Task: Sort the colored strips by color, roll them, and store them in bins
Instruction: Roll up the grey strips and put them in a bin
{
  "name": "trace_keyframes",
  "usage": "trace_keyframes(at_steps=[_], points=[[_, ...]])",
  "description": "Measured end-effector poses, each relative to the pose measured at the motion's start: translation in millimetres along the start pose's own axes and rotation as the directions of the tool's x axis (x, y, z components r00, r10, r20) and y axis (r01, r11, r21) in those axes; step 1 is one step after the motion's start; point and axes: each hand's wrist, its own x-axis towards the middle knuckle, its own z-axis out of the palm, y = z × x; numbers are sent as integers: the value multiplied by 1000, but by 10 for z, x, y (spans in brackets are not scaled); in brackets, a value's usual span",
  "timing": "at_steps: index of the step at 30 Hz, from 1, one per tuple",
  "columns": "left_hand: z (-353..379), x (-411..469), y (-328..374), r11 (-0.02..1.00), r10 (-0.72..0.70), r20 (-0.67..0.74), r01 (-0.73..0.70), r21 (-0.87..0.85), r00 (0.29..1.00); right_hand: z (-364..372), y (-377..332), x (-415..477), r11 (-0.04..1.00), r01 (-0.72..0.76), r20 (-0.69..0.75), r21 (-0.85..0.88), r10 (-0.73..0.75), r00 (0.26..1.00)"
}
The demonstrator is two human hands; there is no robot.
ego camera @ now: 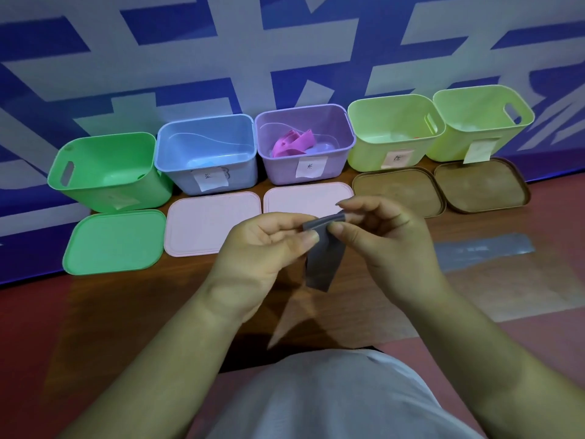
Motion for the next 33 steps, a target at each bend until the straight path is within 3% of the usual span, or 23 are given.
trace_keyframes(at_steps=[7,10,12,14,16,20,22,29,33], points=[[125,215,-285,977,40,-113,-15,213,993,-337,164,53,988,-64,78,-139,76,994],[187,334,-466,951,27,-135,16,309,991,-699,320,141,943,-126,91,-309,161,983],[245,399,-590,940,-3,-145,52,338,989,-1073,510,258,839,-192,51,-509,252,966],[325,444,-721,930,-35,-146,86,358,989,-1537,765,409,611,-192,22,-768,325,945],[432,474,-823,913,-50,-153,107,394,987,-1963,986,531,397,-180,10,-900,432,902],[714,523,-955,849,-39,-161,118,515,986,-2400,1244,730,273,-37,116,-961,526,843],[863,552,-1016,819,-42,-187,141,556,981,-2446,1343,837,212,85,200,-974,613,764],[1335,561,-1317,860,-46,-334,208,466,941,-2688,1818,1117,240,213,320,-947,657,682],[1543,530,-1405,878,-64,-440,259,402,896,-2774,1926,1217,287,281,400,-916,606,687]])
